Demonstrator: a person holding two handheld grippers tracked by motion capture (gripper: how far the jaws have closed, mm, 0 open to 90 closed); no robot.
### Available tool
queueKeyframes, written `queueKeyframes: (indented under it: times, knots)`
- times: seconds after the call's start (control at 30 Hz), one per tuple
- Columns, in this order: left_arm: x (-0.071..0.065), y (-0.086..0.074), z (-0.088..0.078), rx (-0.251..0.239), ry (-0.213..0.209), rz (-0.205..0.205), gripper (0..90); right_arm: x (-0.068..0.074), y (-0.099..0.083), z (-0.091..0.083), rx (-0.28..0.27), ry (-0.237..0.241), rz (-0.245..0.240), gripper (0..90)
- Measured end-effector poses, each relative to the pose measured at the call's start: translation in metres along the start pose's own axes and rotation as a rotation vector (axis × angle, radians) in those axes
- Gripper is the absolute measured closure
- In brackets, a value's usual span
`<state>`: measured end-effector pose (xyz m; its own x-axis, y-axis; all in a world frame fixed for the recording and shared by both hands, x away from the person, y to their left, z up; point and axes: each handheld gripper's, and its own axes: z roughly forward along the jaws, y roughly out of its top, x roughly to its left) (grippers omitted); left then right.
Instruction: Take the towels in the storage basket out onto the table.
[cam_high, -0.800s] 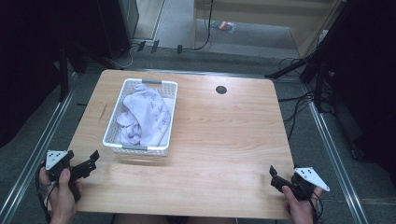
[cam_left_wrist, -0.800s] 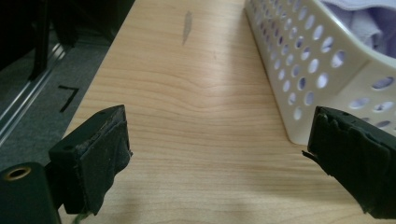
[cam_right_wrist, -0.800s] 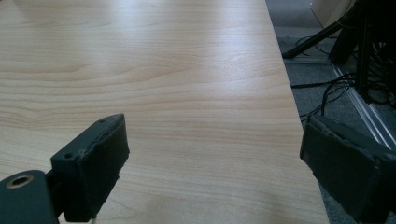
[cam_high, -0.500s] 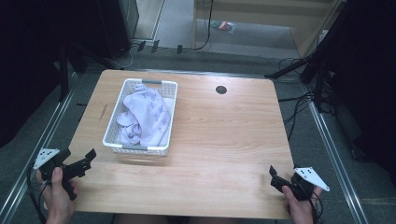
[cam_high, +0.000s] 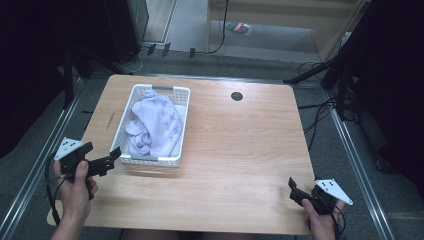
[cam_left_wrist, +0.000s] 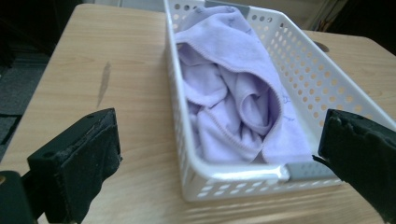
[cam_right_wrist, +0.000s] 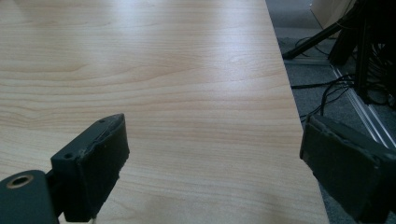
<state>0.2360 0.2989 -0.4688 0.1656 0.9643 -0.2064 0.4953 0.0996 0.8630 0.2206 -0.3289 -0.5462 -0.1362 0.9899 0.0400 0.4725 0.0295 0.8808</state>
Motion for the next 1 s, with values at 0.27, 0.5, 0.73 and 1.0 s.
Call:
queueKeyframes:
  times: [0.27, 0.5, 0.73, 1.0]
  knots:
    - [-0.022, 0.031, 0.025, 0.073, 0.018, 0.052, 0.0, 0.0, 0.0, 0.0, 0.0, 0.005, -0.001, 7.9]
    - [-0.032, 0.051, 0.041, 0.103, 0.035, 0.083, 0.0, 0.0, 0.0, 0.0, 0.001, 0.004, -0.002, 7.9]
    - [-0.043, 0.071, 0.066, 0.175, 0.04, 0.117, 0.0, 0.0, 0.0, 0.0, 0.002, 0.005, -0.001, 7.9]
    - [-0.055, 0.08, 0.095, 0.278, 0.058, 0.141, 0.0, 0.0, 0.0, 0.0, 0.002, 0.008, -0.001, 7.9]
